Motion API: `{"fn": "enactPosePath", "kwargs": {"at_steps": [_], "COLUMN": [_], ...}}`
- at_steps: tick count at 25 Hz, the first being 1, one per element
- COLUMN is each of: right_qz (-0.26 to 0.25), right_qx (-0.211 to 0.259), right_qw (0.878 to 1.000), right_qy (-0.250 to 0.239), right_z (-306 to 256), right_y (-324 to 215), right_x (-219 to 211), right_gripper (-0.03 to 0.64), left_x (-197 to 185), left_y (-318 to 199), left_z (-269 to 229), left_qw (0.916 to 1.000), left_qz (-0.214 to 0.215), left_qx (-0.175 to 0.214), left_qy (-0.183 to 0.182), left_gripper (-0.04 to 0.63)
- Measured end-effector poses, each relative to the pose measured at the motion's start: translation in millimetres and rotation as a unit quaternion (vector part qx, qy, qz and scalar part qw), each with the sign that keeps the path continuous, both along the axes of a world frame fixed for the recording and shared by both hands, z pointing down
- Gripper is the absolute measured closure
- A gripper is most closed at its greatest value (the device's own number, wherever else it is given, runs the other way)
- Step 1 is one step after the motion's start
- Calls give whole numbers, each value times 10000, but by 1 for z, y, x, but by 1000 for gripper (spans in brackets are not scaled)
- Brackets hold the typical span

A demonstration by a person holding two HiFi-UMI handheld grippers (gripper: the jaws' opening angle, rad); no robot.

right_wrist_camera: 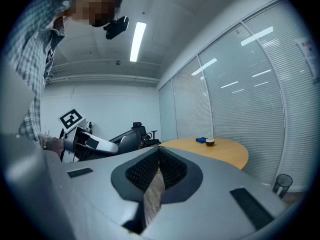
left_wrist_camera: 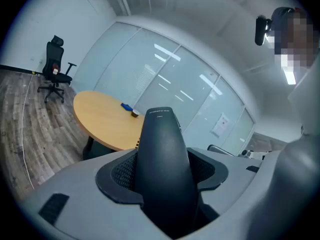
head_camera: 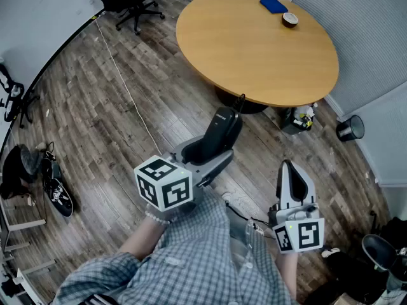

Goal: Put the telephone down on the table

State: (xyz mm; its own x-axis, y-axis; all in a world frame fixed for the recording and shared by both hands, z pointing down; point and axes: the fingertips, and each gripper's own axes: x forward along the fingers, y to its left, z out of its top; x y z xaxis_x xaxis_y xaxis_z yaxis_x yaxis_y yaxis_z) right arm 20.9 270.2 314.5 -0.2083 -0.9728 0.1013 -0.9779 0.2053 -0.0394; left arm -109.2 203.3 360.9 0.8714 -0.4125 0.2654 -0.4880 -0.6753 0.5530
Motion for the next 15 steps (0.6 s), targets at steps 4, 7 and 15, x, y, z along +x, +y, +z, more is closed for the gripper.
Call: {"fn": "enactPosePath", "kwargs": {"at_steps": [4, 7, 15], "right_qz": [-22, -30, 101], "right_qx": [15, 23, -38], "right_qw": [10000, 10000, 9999], "right_qy": [0, 7, -66], "right_z": [-1, 0, 2], "right_y": [-2, -2, -7], "right_x": [-5, -8, -5], "right_gripper": [607, 607, 607], "left_x": [0, -1, -3], "left_y": [-1, -1, -6], "left_z": [0, 1, 3], "left_qw": [10000, 10000, 9999], "left_qz": [13, 28, 27], "left_qx": [43, 67, 75], "left_qy": [-53, -65, -125], "left_gripper": [314, 314, 314]}}
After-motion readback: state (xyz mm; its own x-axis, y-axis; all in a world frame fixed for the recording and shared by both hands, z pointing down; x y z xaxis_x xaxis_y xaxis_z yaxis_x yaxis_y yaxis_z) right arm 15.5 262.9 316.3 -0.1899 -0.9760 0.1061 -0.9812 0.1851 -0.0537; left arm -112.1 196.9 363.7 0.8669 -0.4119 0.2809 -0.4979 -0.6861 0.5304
